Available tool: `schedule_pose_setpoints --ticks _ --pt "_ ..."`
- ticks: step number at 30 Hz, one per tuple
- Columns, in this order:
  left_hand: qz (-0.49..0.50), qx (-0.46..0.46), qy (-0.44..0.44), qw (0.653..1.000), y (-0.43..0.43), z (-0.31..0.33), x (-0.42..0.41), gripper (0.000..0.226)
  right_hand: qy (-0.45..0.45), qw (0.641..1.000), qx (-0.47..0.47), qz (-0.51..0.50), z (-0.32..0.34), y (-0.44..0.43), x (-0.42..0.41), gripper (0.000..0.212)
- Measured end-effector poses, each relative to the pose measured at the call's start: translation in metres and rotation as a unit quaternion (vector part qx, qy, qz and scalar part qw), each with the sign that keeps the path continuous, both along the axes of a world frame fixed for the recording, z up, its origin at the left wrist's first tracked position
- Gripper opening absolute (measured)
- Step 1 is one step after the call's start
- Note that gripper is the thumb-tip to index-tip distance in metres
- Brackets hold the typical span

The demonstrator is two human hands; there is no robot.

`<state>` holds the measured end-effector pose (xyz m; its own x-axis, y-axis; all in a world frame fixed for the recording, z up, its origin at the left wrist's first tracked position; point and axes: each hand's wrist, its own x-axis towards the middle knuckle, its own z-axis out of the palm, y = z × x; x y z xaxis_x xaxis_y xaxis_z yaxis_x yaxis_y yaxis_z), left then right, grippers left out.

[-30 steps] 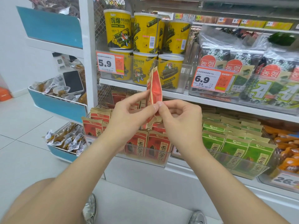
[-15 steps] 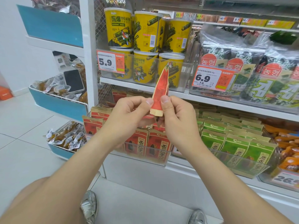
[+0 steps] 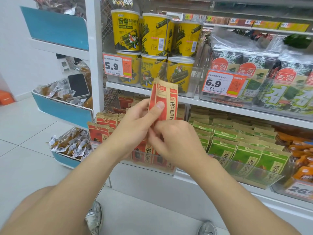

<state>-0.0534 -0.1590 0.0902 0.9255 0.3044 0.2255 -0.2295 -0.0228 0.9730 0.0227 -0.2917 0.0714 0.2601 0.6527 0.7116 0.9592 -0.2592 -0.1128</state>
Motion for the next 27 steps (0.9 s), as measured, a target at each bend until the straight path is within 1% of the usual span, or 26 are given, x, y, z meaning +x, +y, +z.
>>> schedule_pose_setpoints --ticks 1,2,3,4,5,6,8,9,10,11,13,15,16,18,20,23,25,27 --pt "0.004 0.008 0.0 1.0 0.001 -0.001 0.0 0.033 -0.012 1.0 -0.023 0.002 -0.001 0.0 0.001 0.039" --pt "0.009 0.007 0.002 1.0 0.002 -0.002 0.001 0.032 -0.006 0.999 -0.032 0.001 -0.002 -0.001 0.002 0.04" --pt "0.013 -0.002 0.009 1.0 0.004 -0.003 0.001 0.032 0.018 1.0 -0.022 -0.009 -0.001 -0.003 0.002 0.04" --pt "0.014 -0.012 0.016 1.0 0.006 -0.003 0.001 0.033 0.053 0.998 0.009 -0.021 0.0 -0.003 0.001 0.038" --pt "0.012 -0.023 0.021 0.999 0.007 -0.004 0.002 0.034 0.098 0.993 0.06 -0.03 0.003 -0.004 0.001 0.033" --pt "0.008 -0.035 0.025 0.999 0.008 -0.004 0.002 0.035 0.143 0.981 0.128 -0.036 0.008 -0.003 0.002 0.026" --pt "-0.002 -0.071 0.04 0.997 0.007 -0.001 0.001 0.037 0.229 0.934 0.264 -0.07 0.017 -0.004 0.008 0.009" --pt "-0.01 -0.091 0.049 0.995 0.005 0.001 0.0 0.038 0.286 0.905 0.302 -0.088 0.02 -0.005 0.012 0.018" --pt "-0.019 -0.11 0.056 0.992 0.003 0.004 -0.002 0.038 0.349 0.878 0.314 -0.089 0.021 -0.005 0.016 0.027" --pt "-0.025 -0.123 0.059 0.99 0.001 0.005 -0.003 0.039 0.4 0.861 0.305 -0.08 0.022 -0.006 0.018 0.028" --pt "-0.024 -0.127 0.061 0.99 0.001 0.006 -0.003 0.039 0.464 0.842 0.273 -0.035 0.022 -0.006 0.017 0.015" --pt "0.005 -0.1 0.055 0.994 0.002 0.006 -0.003 0.039 0.465 0.846 0.261 -0.01 0.024 -0.007 0.012 0.022" --pt "0.028 -0.065 0.048 0.996 0.003 0.005 -0.003 0.037 0.455 0.853 0.256 -0.002 0.025 -0.007 0.01 0.022" --pt "0.085 0.015 0.026 0.996 0.004 0.004 -0.003 0.03 0.413 0.88 0.234 0.011 0.023 -0.006 0.007 0.024" --pt "0.124 0.061 -0.003 0.99 0.005 0.001 -0.004 0.028 0.354 0.91 0.213 -0.005 0.018 -0.006 0.008 0.031" --pt "0.151 0.137 -0.032 0.979 0.005 -0.006 -0.003 0.029 0.277 0.936 0.214 -0.043 0.015 -0.006 0.007 0.036" --pt "0.16 0.184 -0.031 0.969 0.005 -0.007 -0.003 0.039 0.239 0.946 0.214 -0.047 0.014 -0.007 0.006 0.034" --pt "0.167 0.213 -0.032 0.962 0.006 -0.006 -0.003 0.038 0.221 0.95 0.218 -0.041 0.013 -0.008 0.006 0.03"
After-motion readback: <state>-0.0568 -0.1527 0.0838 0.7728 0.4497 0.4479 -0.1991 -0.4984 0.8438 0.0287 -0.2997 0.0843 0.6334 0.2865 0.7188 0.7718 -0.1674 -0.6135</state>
